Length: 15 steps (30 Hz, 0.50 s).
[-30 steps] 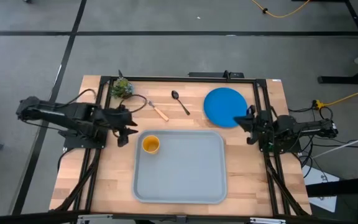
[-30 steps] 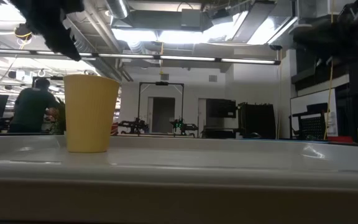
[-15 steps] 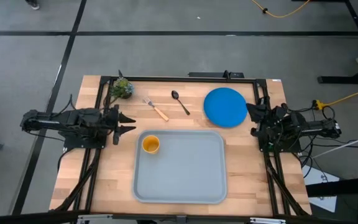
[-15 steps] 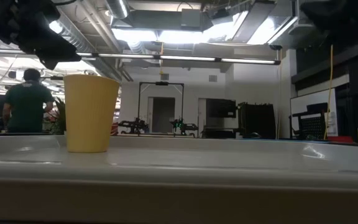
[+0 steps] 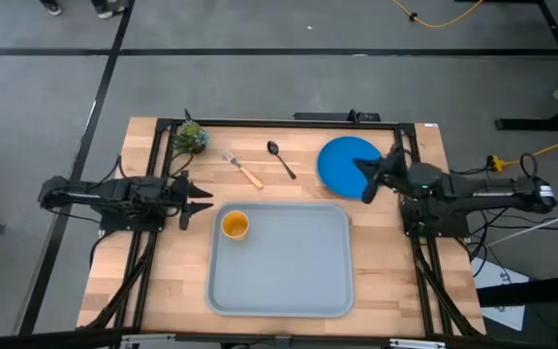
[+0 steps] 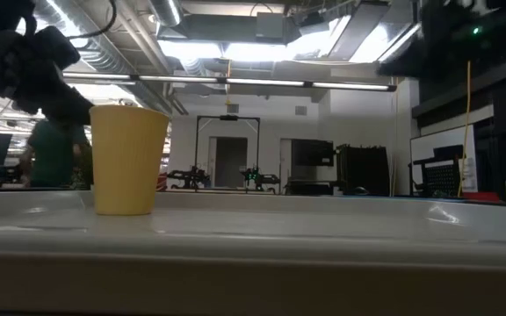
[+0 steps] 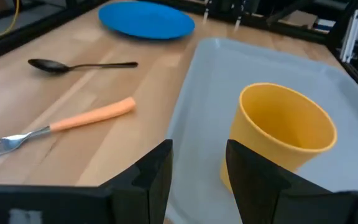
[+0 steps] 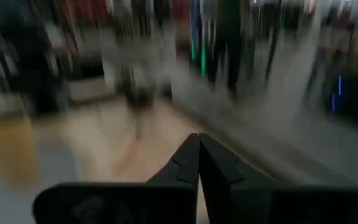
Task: Pick and place plate/cup/fork/spoon on tray
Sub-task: Put the blue plate on the gray tray to the bottom right of the yellow cup
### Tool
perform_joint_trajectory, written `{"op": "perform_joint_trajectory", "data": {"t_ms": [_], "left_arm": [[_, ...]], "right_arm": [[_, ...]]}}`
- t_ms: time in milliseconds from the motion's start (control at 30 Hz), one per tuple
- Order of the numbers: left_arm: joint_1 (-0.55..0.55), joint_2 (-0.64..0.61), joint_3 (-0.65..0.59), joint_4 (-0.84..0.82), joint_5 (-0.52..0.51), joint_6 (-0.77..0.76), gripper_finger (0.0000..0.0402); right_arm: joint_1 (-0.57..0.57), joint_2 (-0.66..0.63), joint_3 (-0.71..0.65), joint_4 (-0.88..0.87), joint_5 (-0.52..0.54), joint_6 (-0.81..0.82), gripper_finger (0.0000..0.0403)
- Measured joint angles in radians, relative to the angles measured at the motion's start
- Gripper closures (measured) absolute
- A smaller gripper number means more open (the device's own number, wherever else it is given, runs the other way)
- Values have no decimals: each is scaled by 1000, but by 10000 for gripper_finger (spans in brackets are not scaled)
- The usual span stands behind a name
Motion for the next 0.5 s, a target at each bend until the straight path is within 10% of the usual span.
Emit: {"op": "perform_joint_trajectory", "data": {"t_ms": [167,500], "left_arm": [[1,-37,-17,55,-16,73,259],[1,-72,-23,65,-35,131,259]], "right_arm": [[-32,124,97,-310,19,164,391],[-120,336,97,-388,-19,254,391]]}}
